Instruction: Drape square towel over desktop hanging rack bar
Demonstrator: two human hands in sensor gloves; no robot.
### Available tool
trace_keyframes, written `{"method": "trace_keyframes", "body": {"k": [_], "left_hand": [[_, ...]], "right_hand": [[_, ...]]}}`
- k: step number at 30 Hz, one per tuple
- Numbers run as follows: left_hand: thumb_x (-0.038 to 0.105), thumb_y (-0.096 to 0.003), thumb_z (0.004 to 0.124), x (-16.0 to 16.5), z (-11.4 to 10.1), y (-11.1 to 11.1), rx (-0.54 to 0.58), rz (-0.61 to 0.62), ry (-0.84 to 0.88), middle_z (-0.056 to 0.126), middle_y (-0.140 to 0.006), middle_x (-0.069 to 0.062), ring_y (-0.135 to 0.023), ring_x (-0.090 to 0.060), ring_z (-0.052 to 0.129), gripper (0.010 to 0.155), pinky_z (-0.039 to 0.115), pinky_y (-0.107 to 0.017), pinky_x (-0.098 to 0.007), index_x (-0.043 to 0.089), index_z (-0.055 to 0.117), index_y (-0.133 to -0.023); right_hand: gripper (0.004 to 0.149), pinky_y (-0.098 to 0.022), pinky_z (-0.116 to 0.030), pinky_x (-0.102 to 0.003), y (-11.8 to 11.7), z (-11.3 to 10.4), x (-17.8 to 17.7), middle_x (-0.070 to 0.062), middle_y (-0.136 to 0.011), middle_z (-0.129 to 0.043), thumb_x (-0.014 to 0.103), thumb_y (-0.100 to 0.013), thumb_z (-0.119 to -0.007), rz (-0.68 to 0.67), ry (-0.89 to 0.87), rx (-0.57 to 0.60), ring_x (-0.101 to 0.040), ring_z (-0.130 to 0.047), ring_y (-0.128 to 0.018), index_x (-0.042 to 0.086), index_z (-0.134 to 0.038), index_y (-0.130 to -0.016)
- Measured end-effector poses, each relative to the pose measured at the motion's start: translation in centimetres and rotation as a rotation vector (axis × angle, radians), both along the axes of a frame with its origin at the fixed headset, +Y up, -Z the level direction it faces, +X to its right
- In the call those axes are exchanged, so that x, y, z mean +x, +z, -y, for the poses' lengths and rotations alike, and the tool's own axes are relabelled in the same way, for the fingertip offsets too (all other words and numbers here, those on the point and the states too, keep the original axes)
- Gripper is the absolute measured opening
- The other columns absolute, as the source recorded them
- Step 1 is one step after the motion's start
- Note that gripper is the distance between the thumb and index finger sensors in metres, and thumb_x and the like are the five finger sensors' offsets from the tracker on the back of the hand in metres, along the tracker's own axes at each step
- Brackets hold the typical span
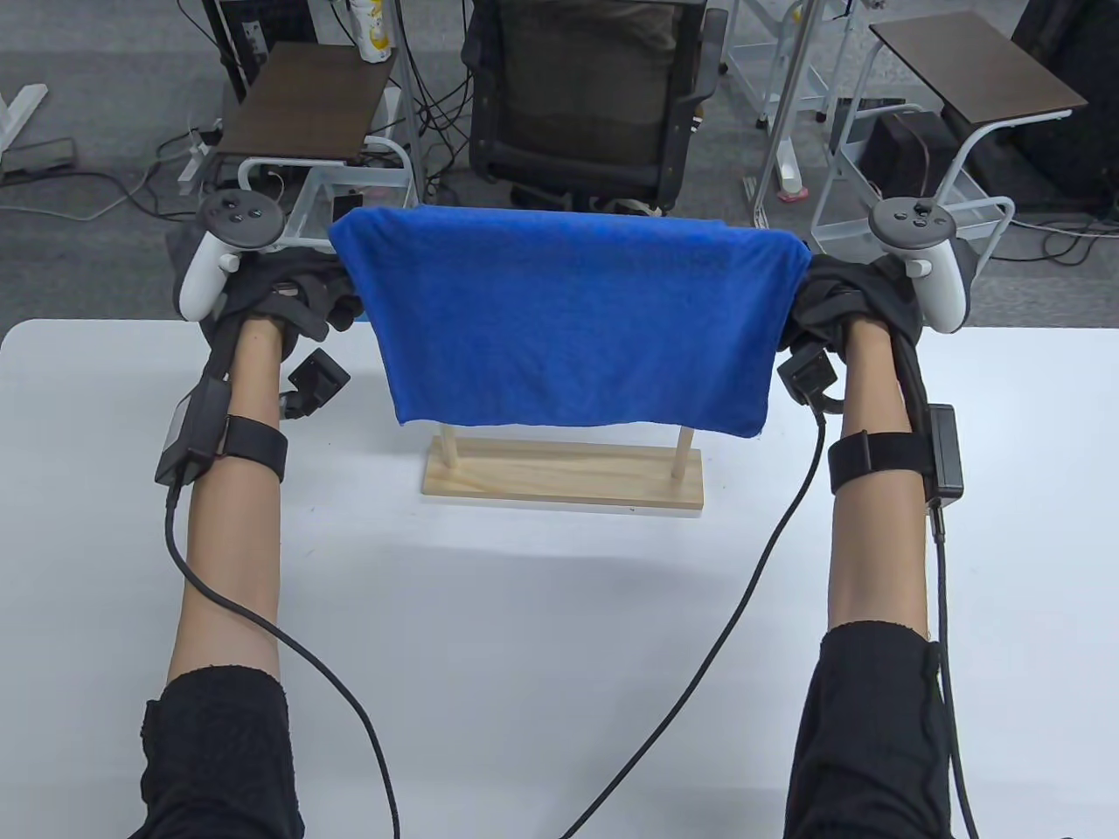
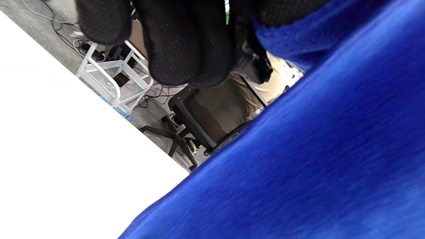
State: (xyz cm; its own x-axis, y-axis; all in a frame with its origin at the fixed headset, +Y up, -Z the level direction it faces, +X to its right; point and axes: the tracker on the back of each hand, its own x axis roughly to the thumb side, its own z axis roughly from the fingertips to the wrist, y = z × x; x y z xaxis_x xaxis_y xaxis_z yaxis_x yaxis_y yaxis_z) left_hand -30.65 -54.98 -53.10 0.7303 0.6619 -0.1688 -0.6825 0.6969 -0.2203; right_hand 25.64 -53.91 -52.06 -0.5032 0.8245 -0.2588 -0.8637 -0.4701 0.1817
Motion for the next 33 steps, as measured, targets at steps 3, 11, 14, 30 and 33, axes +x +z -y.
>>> {"method": "trace_keyframes", "body": {"k": [3, 11, 14, 30, 33], "left_hand": [[0.045, -0.0611, 0.074, 0.0, 1.1, 0.4, -0.030, 0.006, -0.031, 0.097, -0.087, -0.003, -0.076, -0.025, 0.095, 0.040, 0.073, -0.070, -0.055, 0.020, 0.092, -0.088], [0.045, -0.0610, 0.074, 0.2, 4.4, 1.3, -0.079, 0.004, -0.038, 0.097, -0.088, -0.003, -0.076, -0.025, 0.095, 0.041, 0.073, -0.071, -0.055, 0.021, 0.092, -0.089], [0.045, -0.0611, 0.074, 0.3, 5.6, 1.6, -0.095, 0.009, -0.039, 0.097, -0.088, -0.003, -0.077, -0.025, 0.095, 0.041, 0.073, -0.071, -0.055, 0.021, 0.091, -0.089], [0.048, -0.0615, 0.071, 0.2, 7.4, 3.8, -0.034, -0.029, 0.044, 0.094, -0.092, -0.004, -0.080, -0.026, 0.094, 0.045, 0.072, -0.072, -0.055, 0.021, 0.088, -0.093], [0.050, -0.0626, 0.067, -0.2, 7.3, 5.3, 0.017, -0.067, 0.053, 0.092, -0.097, -0.007, -0.084, -0.029, 0.092, 0.051, 0.071, -0.072, -0.055, 0.018, 0.083, -0.100]], "right_hand": [[0.037, -0.044, -0.078, -0.043, 0.3, 1.0, 0.2, -0.008, -0.064, -0.094, 0.033, -0.060, -0.079, 0.004, 0.047, -0.024, -0.025, -0.095, -0.050, 0.010, -0.083, -0.090], [0.038, -0.045, -0.078, -0.043, 1.4, 3.8, 0.7, -0.008, -0.064, -0.094, 0.033, -0.060, -0.079, 0.018, 0.074, -0.066, -0.025, -0.095, -0.050, 0.010, -0.083, -0.090], [0.038, -0.045, -0.078, -0.043, 1.7, 4.5, 0.7, -0.008, -0.064, -0.094, 0.033, -0.060, -0.079, 0.025, 0.078, -0.071, -0.025, -0.095, -0.050, 0.010, -0.083, -0.090], [0.053, -0.054, -0.073, -0.052, 3.6, 6.1, 0.6, -0.014, -0.083, -0.087, 0.039, -0.061, -0.078, 0.099, -0.007, 0.038, -0.035, -0.090, -0.068, 0.008, -0.071, -0.103], [0.062, -0.058, -0.068, -0.057, 5.2, 6.1, 0.9, -0.019, -0.094, -0.079, 0.043, -0.062, -0.075, 0.138, 0.034, 0.058, -0.042, -0.084, -0.078, 0.007, -0.062, -0.109]]}}
